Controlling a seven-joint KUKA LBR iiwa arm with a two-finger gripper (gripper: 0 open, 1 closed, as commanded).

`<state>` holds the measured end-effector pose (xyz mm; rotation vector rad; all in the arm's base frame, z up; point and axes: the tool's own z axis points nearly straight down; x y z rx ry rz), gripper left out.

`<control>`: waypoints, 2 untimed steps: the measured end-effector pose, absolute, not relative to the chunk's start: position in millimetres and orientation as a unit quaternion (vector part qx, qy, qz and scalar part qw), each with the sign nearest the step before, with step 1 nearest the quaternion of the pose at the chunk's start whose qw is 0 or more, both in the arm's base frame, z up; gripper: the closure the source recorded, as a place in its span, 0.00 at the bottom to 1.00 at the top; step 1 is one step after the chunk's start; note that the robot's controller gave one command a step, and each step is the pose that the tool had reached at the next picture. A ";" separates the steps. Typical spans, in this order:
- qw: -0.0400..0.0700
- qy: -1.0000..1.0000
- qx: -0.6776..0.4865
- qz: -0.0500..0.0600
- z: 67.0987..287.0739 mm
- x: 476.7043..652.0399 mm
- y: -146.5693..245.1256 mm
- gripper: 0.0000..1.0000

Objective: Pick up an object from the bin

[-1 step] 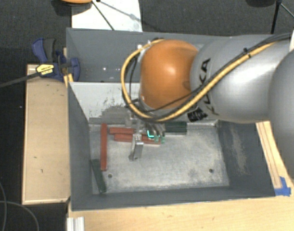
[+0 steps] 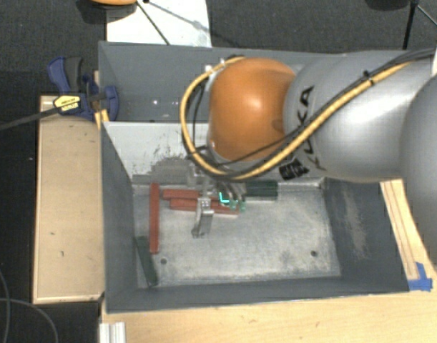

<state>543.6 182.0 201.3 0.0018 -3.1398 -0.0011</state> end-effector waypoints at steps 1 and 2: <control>0.002 -1.000 0.023 0.000 216.5 542.1 177.1 0.00; -0.007 -1.000 0.025 -0.002 199.5 549.8 159.4 0.00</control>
Offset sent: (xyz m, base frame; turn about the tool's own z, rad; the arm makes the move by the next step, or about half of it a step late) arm 0.0115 -0.0566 -0.1313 0.1917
